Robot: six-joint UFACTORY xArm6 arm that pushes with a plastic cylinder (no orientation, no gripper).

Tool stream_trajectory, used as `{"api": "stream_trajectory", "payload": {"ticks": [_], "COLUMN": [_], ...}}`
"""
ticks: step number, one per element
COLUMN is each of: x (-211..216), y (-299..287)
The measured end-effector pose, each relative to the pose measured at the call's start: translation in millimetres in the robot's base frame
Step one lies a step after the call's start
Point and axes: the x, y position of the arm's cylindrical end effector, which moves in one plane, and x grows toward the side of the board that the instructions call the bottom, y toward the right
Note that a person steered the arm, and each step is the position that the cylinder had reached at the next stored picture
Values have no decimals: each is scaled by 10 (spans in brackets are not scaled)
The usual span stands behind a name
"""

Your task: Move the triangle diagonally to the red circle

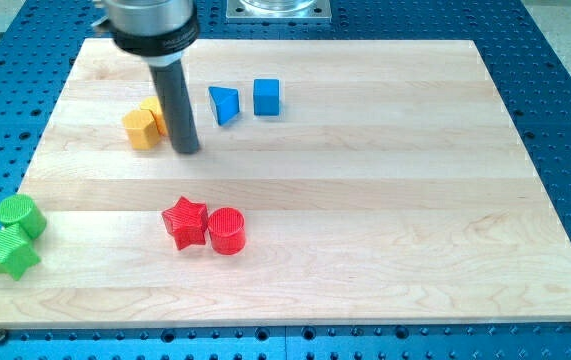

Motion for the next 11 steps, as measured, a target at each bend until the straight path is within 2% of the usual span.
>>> {"api": "stream_trajectory", "payload": {"ticks": [1, 2, 4, 5, 7, 8, 9, 10, 11], "x": [-424, -547, -487, -46, 783, 562, 121, 115, 265], "y": [-254, -125, 842, 1091, 887, 996, 1337, 1687, 1760]}}
